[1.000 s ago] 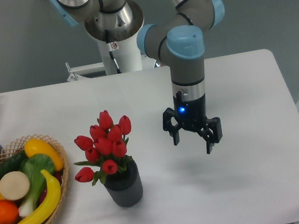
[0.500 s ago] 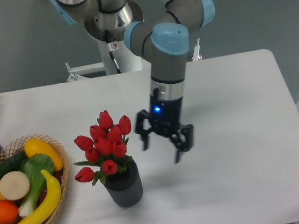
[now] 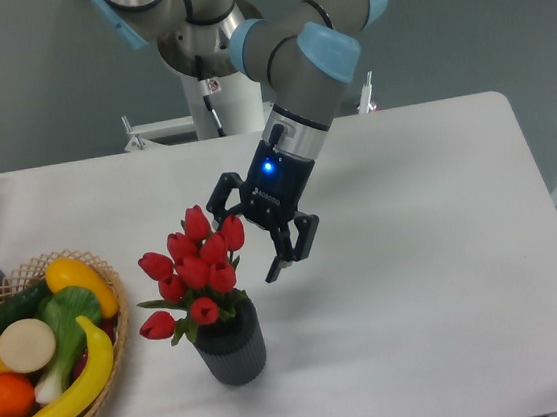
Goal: Pick up the flowers from the vase
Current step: 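Tilt the gripper and lower it toward the tulip stems above the vase, then close the gripper around the tulip stems just above the vase rim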
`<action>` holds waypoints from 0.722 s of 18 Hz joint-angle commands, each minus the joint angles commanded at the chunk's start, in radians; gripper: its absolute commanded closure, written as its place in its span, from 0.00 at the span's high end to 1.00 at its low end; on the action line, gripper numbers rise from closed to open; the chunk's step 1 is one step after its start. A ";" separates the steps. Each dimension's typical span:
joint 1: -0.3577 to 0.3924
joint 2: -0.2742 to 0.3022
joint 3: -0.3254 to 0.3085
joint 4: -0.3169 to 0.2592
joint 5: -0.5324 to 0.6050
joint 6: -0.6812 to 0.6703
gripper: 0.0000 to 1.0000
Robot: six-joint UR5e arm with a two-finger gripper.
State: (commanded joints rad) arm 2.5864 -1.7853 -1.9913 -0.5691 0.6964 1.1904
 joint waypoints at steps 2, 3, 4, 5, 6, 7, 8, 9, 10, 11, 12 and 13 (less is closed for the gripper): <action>-0.002 -0.025 0.032 0.000 -0.020 -0.005 1.00; -0.003 -0.038 0.048 0.000 -0.037 -0.005 1.00; -0.003 -0.049 0.060 0.000 -0.047 -0.006 1.00; -0.005 -0.055 0.071 0.000 -0.055 -0.008 1.00; -0.009 -0.062 0.077 0.000 -0.067 -0.009 1.00; -0.009 -0.065 0.083 0.000 -0.084 -0.008 1.00; -0.009 -0.071 0.085 0.000 -0.101 -0.009 1.00; -0.011 -0.075 0.085 0.000 -0.112 -0.009 1.00; -0.020 -0.077 0.085 0.000 -0.121 -0.009 1.00; -0.035 -0.086 0.085 0.000 -0.124 -0.009 1.00; -0.040 -0.094 0.086 0.000 -0.124 -0.009 1.00; -0.046 -0.100 0.091 0.000 -0.124 -0.009 1.00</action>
State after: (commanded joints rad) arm 2.5403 -1.8852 -1.9006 -0.5691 0.5722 1.1812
